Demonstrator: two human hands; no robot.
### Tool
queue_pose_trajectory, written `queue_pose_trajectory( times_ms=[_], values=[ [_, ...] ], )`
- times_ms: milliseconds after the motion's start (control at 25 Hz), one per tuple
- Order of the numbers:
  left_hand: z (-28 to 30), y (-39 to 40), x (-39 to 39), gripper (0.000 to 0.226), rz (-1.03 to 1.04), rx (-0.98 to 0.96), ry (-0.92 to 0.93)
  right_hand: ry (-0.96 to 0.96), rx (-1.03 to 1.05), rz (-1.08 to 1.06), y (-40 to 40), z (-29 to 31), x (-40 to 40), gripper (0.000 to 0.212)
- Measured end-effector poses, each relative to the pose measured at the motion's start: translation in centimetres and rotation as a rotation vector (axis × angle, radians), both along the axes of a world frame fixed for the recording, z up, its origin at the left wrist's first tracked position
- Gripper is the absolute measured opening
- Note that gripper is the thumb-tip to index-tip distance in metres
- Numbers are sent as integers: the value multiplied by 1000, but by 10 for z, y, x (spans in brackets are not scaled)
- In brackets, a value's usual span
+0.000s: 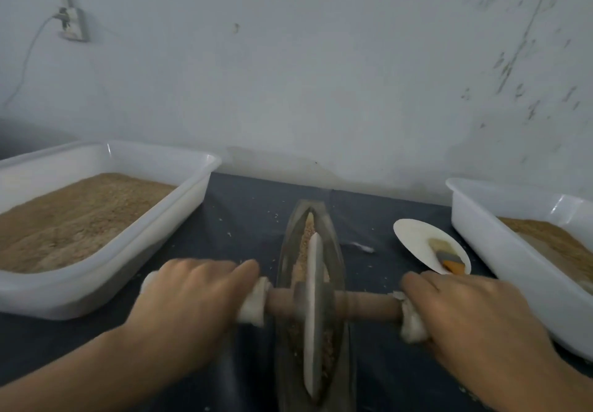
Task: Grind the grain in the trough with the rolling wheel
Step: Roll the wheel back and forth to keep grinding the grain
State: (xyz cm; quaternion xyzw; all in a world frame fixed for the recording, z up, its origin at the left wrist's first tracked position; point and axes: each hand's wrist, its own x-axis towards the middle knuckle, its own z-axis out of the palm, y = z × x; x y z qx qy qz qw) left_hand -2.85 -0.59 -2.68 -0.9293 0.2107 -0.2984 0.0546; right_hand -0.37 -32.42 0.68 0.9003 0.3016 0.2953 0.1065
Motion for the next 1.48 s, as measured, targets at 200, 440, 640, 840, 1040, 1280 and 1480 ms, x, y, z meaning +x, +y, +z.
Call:
queue_pose_trajectory(
  times_ms=[200,440,640,840,1040,1280,1480],
  values=[
    [-2,-4,33,48,205,36,150,97,-161,-226,27,-3,43,39],
    [11,-18,113,21,319,-60,114,39,-39,-305,55,9,105,18],
    [-3,-8,27,57,115,25,106,118,-74,-108,16,-5,17,42],
    [-1,-8,21,54,186,106,125,136,-91,-191,22,-9,21,38],
    [22,-25,112,21,333,64,134,92,28,-288,51,-1,115,23],
    [22,-23,53,40,239,137,236,388,73,-135,18,-17,47,26],
    [20,-8,4,44,120,136,209,252,-25,-104,9,4,-13,49]
  ],
)
